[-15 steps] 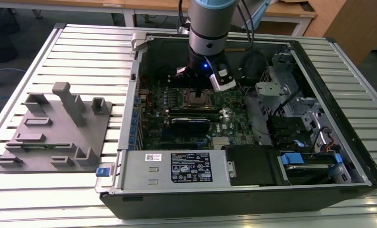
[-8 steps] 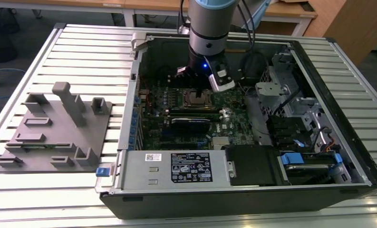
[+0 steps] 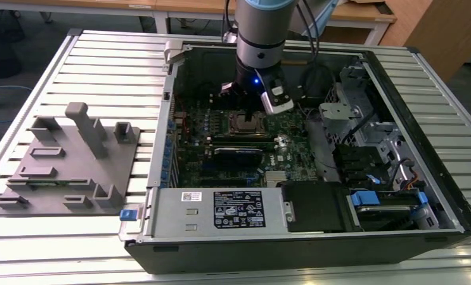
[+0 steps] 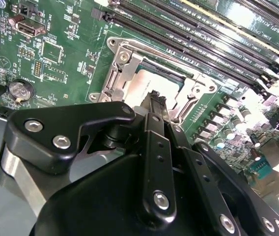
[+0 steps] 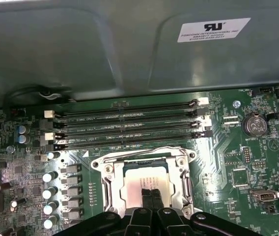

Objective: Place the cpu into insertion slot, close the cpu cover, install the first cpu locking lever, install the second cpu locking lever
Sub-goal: 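Install the second cpu locking lever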

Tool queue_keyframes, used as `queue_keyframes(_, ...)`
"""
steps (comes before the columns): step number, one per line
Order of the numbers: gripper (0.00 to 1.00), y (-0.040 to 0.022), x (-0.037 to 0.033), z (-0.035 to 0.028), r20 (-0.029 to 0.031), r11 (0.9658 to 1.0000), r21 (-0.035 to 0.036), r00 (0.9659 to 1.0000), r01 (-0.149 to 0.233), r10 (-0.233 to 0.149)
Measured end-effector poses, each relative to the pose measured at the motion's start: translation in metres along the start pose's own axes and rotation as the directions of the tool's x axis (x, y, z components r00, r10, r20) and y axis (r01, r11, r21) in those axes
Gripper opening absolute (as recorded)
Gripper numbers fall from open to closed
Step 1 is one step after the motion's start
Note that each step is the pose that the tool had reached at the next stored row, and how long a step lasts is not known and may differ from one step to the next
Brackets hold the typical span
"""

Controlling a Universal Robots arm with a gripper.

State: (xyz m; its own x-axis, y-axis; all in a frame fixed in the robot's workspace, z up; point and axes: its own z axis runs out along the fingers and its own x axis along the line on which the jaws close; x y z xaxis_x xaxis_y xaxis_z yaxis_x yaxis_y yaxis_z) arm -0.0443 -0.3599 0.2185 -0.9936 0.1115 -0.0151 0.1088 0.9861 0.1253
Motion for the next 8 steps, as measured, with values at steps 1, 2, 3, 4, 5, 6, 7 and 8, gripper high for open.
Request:
queue_keyframes(1, 0.11, 0.0001, 0.0000, -0.0005, 0.0000, 1.0000, 0.0005, 1.0000, 0.000, 0.000)
queue_keyframes(2, 0.11, 0.0002, 0.0000, -0.0010, 0.0000, 1.0000, 0.0007, 1.0000, 0.000, 0.000)
queue_keyframes(3, 0.11, 0.0002, 0.0000, -0.0012, 0.0002, 1.0000, 0.0007, 1.0000, 0.000, 0.000)
queue_keyframes(4, 0.11, 0.0002, 0.0000, -0.0012, 0.0002, 1.0000, 0.0006, 1.0000, 0.000, 0.000)
queue_keyframes(5, 0.11, 0.0002, 0.0000, -0.0013, 0.0001, 1.0000, 0.0011, 1.0000, 0.000, 0.000)
queue_keyframes(6, 0.11, 0.0002, 0.0000, -0.0014, 0.0001, 1.0000, 0.0014, 1.0000, 0.000, 0.000)
queue_keyframes(7, 0.11, 0.0003, 0.0000, -0.0014, 0.0002, 1.0000, 0.0014, 1.0000, 0.000, 0.000)
queue_keyframes(8, 0.11, 0.0002, 0.0000, -0.0014, 0.0002, 1.0000, 0.0014, 1.0000, 0.000, 0.000)
